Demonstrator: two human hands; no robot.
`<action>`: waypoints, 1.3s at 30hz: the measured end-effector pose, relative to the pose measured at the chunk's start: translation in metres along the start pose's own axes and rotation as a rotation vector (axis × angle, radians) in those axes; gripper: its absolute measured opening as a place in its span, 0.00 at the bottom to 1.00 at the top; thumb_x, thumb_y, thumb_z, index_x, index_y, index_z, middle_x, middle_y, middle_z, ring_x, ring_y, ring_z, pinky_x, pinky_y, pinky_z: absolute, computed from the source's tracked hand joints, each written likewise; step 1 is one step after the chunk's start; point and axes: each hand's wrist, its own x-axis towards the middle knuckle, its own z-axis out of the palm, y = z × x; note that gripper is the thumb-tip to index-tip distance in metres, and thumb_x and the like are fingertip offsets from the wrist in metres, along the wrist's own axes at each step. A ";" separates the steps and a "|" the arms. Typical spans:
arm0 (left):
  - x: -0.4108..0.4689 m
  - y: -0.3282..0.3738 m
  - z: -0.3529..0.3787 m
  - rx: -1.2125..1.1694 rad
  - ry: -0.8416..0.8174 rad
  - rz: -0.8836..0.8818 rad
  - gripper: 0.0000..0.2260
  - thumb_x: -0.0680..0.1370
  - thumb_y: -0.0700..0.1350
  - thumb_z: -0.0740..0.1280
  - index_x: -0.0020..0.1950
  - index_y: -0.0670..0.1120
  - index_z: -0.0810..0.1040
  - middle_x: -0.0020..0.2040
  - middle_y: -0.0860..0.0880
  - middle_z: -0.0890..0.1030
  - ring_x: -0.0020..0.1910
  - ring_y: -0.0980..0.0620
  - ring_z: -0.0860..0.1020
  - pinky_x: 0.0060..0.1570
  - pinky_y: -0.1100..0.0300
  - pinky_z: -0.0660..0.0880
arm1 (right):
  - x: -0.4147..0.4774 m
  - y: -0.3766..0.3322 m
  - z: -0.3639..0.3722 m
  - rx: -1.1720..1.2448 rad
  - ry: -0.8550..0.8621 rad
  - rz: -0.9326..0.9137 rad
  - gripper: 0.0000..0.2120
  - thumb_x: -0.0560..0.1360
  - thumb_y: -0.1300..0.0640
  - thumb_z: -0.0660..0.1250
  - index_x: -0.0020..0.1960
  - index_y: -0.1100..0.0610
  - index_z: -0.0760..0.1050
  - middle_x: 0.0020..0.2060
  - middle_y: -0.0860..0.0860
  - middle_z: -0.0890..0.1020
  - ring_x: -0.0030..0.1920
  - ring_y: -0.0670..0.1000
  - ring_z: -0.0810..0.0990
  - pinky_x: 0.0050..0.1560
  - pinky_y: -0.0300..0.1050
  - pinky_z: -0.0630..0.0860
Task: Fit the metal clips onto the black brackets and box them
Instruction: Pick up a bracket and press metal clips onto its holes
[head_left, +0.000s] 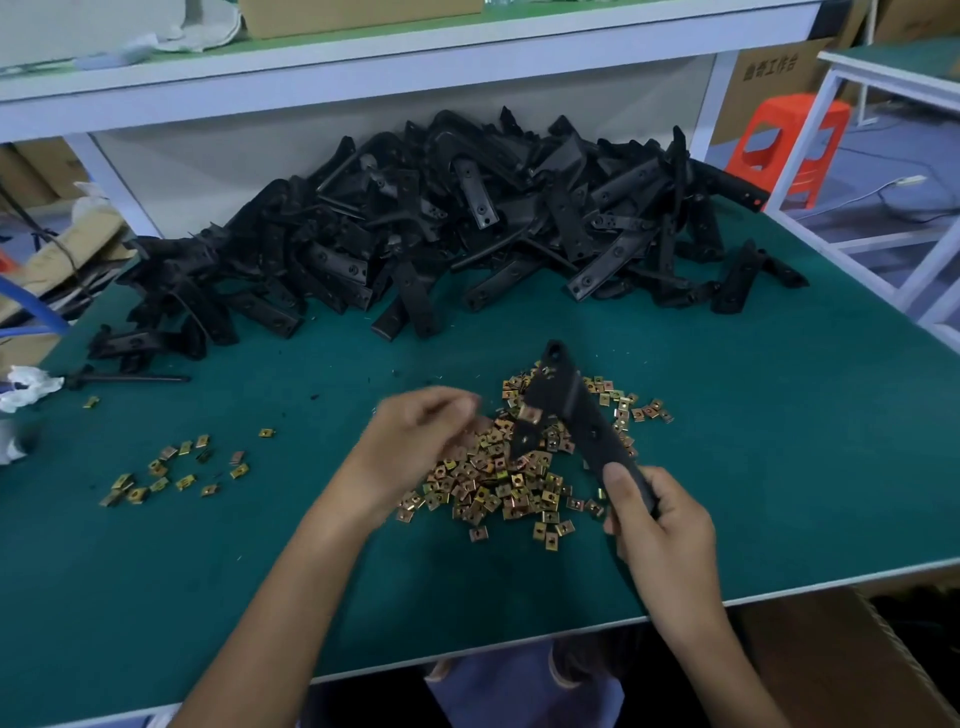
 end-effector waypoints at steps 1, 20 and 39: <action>0.008 -0.008 -0.011 0.192 0.145 0.046 0.07 0.83 0.43 0.65 0.54 0.48 0.84 0.48 0.50 0.87 0.47 0.52 0.83 0.50 0.56 0.81 | 0.000 0.000 -0.001 0.043 0.021 0.022 0.23 0.74 0.34 0.64 0.35 0.53 0.72 0.23 0.47 0.73 0.23 0.45 0.67 0.26 0.38 0.64; 0.039 -0.027 -0.027 0.512 0.159 0.056 0.01 0.81 0.46 0.68 0.52 0.50 0.78 0.47 0.52 0.83 0.49 0.53 0.80 0.46 0.60 0.75 | 0.002 0.002 0.001 -0.018 0.009 0.002 0.23 0.72 0.30 0.63 0.37 0.50 0.73 0.27 0.50 0.78 0.25 0.43 0.71 0.29 0.42 0.69; 0.000 0.022 0.024 -0.369 0.012 0.037 0.07 0.80 0.40 0.69 0.53 0.44 0.86 0.47 0.45 0.85 0.41 0.55 0.78 0.40 0.62 0.74 | -0.003 -0.003 0.001 -0.041 -0.035 -0.044 0.22 0.71 0.30 0.63 0.38 0.49 0.75 0.26 0.50 0.76 0.25 0.44 0.70 0.26 0.42 0.66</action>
